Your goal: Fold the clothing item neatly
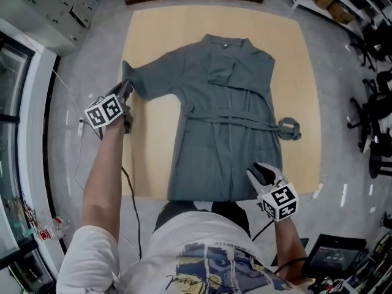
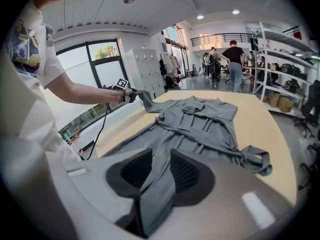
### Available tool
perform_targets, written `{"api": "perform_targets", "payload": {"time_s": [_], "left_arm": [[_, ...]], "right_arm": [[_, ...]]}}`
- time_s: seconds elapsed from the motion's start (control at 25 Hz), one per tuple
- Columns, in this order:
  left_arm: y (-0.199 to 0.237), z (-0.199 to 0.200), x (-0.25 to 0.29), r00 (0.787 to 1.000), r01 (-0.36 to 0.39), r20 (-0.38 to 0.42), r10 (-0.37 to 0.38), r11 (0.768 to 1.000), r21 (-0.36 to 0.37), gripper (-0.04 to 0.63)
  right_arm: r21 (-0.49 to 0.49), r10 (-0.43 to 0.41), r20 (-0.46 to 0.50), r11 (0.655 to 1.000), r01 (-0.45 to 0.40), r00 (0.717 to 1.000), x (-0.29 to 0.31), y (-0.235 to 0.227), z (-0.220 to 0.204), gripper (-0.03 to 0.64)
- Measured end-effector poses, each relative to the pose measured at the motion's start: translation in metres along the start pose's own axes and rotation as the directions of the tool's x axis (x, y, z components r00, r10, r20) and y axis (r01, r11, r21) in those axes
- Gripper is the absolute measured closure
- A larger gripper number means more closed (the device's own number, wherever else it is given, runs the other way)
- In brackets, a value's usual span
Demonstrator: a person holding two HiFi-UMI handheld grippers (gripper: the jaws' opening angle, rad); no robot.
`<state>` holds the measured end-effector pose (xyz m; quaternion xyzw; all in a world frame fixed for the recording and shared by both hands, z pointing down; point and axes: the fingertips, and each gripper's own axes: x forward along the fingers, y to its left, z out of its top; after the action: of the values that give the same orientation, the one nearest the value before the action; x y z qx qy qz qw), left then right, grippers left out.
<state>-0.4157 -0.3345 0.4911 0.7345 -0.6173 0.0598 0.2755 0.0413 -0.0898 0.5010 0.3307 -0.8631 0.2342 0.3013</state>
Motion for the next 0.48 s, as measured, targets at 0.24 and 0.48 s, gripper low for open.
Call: {"api": "perform_targets", "payload": {"time_s": [0.24, 0.48], "left_arm": [[-0.072, 0.009, 0.025, 0.998, 0.063, -0.005, -0.063, 0.997, 0.038, 0.569], [-0.144, 0.017, 0.059, 0.993, 0.12, -0.01, -0.12, 0.989, 0.086, 0.571]], "right_arm": [[0.029, 0.013, 0.016, 1.0, -0.013, 1.0, -0.015, -0.027, -0.017, 0.511], [0.057, 0.008, 0.032, 0.998, -0.01, 0.999, -0.031, -0.051, -0.031, 0.51]]}}
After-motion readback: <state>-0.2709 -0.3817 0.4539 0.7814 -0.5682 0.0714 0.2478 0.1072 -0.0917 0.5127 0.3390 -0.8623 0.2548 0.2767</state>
